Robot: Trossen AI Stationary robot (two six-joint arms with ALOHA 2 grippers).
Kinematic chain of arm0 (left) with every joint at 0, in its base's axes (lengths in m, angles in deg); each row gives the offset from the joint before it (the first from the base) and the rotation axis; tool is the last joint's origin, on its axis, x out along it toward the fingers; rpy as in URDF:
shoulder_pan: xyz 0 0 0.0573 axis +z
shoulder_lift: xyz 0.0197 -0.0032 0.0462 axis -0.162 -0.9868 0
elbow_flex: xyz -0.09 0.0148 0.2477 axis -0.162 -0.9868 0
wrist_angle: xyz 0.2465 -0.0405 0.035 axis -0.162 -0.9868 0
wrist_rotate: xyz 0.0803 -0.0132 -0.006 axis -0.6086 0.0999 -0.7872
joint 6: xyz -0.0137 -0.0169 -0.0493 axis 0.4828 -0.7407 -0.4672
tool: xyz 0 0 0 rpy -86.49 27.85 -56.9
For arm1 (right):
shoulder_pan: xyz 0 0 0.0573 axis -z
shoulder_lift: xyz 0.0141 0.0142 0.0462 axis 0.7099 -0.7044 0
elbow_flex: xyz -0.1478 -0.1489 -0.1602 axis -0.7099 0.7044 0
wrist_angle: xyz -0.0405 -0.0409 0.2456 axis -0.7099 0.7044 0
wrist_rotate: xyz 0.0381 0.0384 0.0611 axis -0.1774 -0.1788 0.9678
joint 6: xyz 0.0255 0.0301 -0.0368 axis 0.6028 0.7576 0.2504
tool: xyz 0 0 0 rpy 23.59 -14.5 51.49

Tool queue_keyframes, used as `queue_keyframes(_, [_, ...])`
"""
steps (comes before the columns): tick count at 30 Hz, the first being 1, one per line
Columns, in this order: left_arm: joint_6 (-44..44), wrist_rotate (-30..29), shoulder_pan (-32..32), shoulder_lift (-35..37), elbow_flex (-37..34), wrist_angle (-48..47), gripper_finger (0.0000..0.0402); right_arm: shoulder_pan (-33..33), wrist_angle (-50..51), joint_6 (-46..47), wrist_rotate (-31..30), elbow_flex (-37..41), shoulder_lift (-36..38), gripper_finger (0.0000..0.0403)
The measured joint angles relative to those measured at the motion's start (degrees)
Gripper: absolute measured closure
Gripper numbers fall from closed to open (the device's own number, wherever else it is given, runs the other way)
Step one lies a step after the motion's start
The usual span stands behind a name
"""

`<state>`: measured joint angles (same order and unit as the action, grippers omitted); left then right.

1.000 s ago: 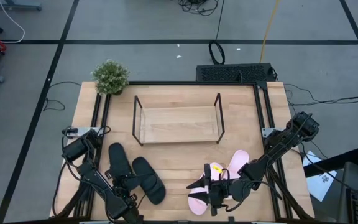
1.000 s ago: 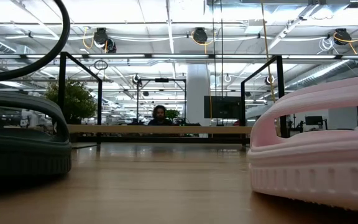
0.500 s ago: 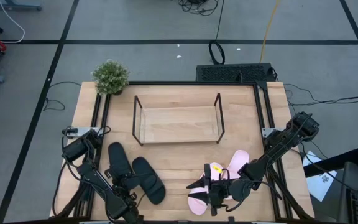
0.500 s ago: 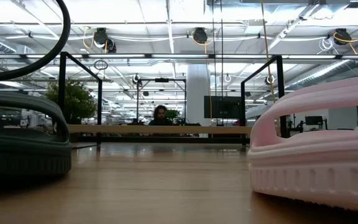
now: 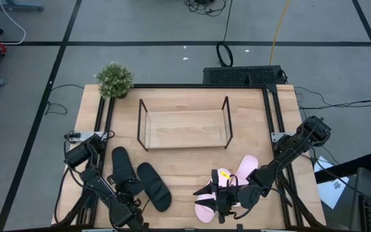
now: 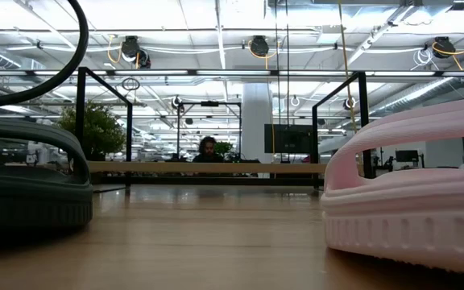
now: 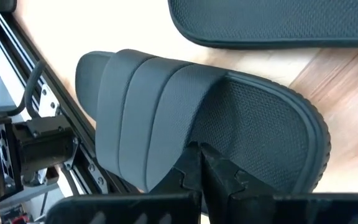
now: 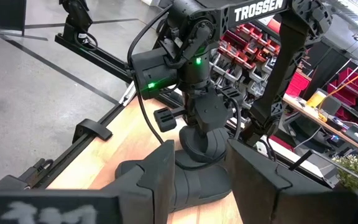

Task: Pick and place slides into the shelf
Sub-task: Put the left black pair of slide on the shelf

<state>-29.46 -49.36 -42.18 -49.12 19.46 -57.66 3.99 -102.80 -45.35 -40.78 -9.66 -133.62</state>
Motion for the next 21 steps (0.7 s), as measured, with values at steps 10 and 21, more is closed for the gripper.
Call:
queue_keyframes(10, [-0.27,-0.2,0.0,0.0,2.9,-0.17,0.0401,0.04,0.05,0.0,-0.01,0.0,0.02,0.0268])
queue_keyframes(21, [-0.45,-0.43,0.0,0.0,3.45,-0.13,0.0401,0.04,0.43,0.0,-0.01,0.0,0.02,0.0268])
